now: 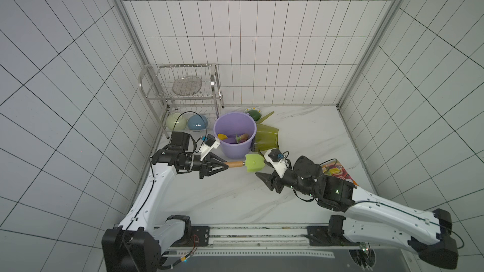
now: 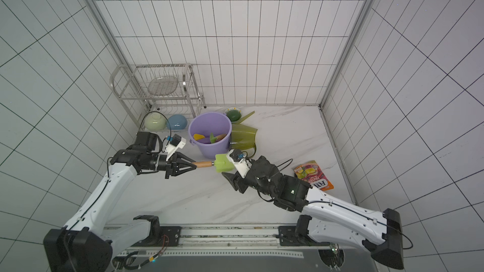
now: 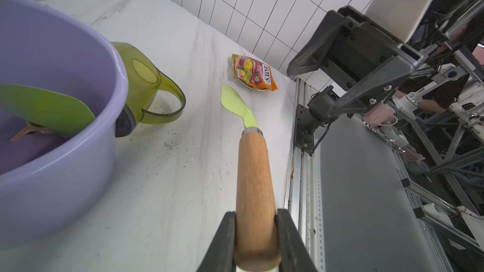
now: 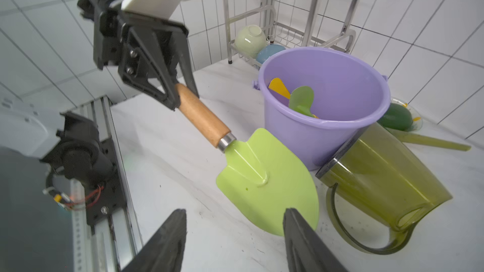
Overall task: Organize the gardening tools
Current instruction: Pick up the gardening tool from the center of the board.
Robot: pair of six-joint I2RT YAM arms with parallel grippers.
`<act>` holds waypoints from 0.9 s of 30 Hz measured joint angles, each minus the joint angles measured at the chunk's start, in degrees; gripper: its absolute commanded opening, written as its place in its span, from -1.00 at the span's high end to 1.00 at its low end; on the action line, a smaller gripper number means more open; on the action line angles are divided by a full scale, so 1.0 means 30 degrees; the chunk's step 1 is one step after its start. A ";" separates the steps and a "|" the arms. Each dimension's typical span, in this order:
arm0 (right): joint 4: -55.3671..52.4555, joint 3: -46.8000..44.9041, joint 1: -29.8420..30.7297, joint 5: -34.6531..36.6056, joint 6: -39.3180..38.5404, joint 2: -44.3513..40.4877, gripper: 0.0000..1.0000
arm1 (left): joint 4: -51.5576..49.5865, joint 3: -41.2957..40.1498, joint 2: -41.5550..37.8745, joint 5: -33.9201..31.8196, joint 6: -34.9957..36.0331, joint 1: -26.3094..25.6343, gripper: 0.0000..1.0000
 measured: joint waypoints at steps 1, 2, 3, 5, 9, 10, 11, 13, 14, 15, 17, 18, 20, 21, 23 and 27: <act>0.0364 -0.0131 -0.0532 -0.0459 0.0969 -0.0036 -0.25 | -0.0146 0.0000 0.0000 0.0313 0.0124 0.0262 1.00; 0.0750 -0.0270 -0.1027 -0.0976 0.2033 -0.0015 -0.26 | -0.0270 0.0000 0.0000 0.0597 0.0240 0.0517 1.00; 0.1137 -0.0423 -0.1486 -0.1333 0.3024 0.0029 -0.27 | -0.0379 0.0000 0.0000 0.0911 0.0321 0.0801 1.00; 0.2098 -0.0772 -0.2317 -0.2135 0.5151 0.0291 -0.34 | -0.0539 0.0000 -0.0007 0.1537 0.0452 0.1297 1.00; 0.4656 -0.1705 -0.3789 -0.3359 0.9595 0.1202 -0.38 | -0.0765 0.0000 -0.0007 0.2805 0.0517 0.2397 1.00; 0.5537 -0.2091 -0.4087 -0.3614 1.0659 0.1406 -0.38 | -0.0787 0.0000 -0.0007 0.3096 0.0525 0.2652 1.00; 0.6360 -0.2448 -0.4291 -0.3840 1.1540 0.1588 -0.40 | -0.0794 0.0000 -0.0007 0.3366 0.0525 0.2878 1.00; 0.7883 -0.3060 -0.4583 -0.4182 1.3107 0.2011 -0.43 | -0.0838 0.0000 0.0000 0.3912 0.0525 0.3257 1.00; 0.8677 -0.3308 -0.4663 -0.4364 1.3741 0.2244 -0.46 | -0.0852 0.0000 0.0015 0.4167 0.0525 0.3402 1.00; 0.9398 -0.3504 -0.4692 -0.4539 1.4324 0.2463 -0.47 | -0.0867 -0.0007 0.0036 0.4386 0.0539 0.3490 1.00; 1.0819 -0.3781 -0.4692 -0.4787 1.5314 0.2805 -0.48 | -0.0933 -0.0036 0.0146 0.4860 0.0678 0.3577 1.00; 1.1540 -0.3891 -0.4692 -0.4889 1.5708 0.2951 -0.48 | -0.0998 -0.0066 0.0219 0.4998 0.0780 0.3585 1.00; 1.3391 -0.4124 -0.4692 -0.5027 1.6648 0.3344 -0.47 | -0.1268 -0.0153 0.0474 0.5246 0.1158 0.3585 1.00; 1.4156 -0.4240 -0.4692 -0.5056 1.7005 0.3519 -0.45 | -0.1435 -0.0153 0.0612 0.5289 0.1341 0.3585 1.00; 1.5620 -0.4466 -0.4692 -0.5093 1.7675 0.3905 -0.40 | -0.1851 -0.0153 0.0925 0.5377 0.1814 0.3585 1.00; 1.8054 -0.4728 -0.4692 -0.5107 1.8797 0.4852 -0.22 | -0.3002 -0.0138 0.1450 0.5413 0.3155 0.3585 1.00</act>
